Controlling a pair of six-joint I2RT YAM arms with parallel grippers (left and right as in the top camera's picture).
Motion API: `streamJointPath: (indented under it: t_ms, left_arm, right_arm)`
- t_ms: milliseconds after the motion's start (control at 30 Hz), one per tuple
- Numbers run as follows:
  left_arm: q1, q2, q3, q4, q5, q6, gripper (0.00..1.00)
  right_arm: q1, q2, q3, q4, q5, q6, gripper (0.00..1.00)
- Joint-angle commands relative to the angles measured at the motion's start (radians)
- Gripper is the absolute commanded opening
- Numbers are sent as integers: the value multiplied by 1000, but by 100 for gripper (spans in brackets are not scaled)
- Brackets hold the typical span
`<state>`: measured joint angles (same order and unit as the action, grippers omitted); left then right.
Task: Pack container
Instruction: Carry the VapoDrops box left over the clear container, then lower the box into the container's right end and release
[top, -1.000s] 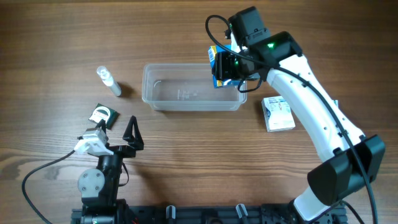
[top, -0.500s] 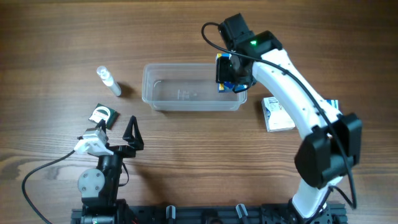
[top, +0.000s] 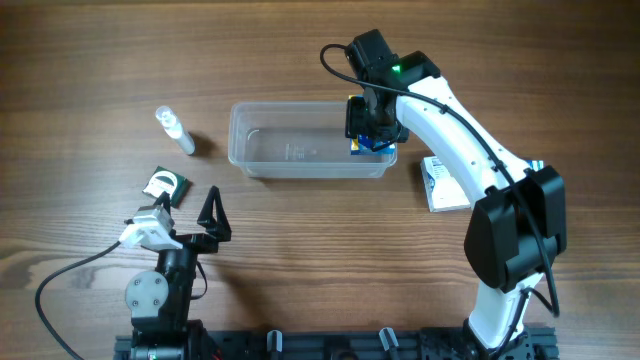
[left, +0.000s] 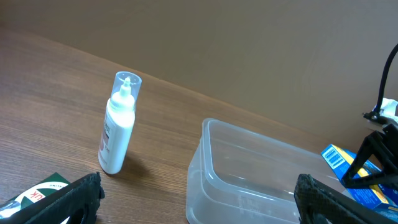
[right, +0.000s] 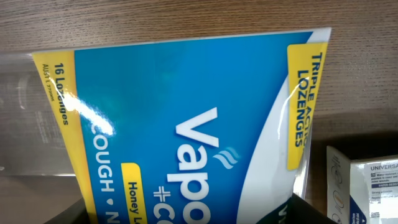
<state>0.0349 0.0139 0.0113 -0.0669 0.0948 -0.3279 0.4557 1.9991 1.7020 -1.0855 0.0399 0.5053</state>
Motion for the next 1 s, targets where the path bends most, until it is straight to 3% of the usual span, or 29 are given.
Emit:
streamJointPath:
  t_ms: [0, 100, 433, 967]
  left_arm:
    - [7, -6, -6, -4, -13, 8, 100]
    - [7, -6, -6, -4, -13, 8, 100]
    - [7, -6, -6, -4, -13, 8, 100]
    - [7, -6, -6, -4, -13, 8, 100]
  right_arm:
    - [6, 23, -9, -4, 11, 21, 60]
    - [6, 23, -9, -4, 4, 19, 68]
    - [6, 23, -9, 6, -11, 18, 78]
    - [6, 23, -9, 11, -41, -7, 79]
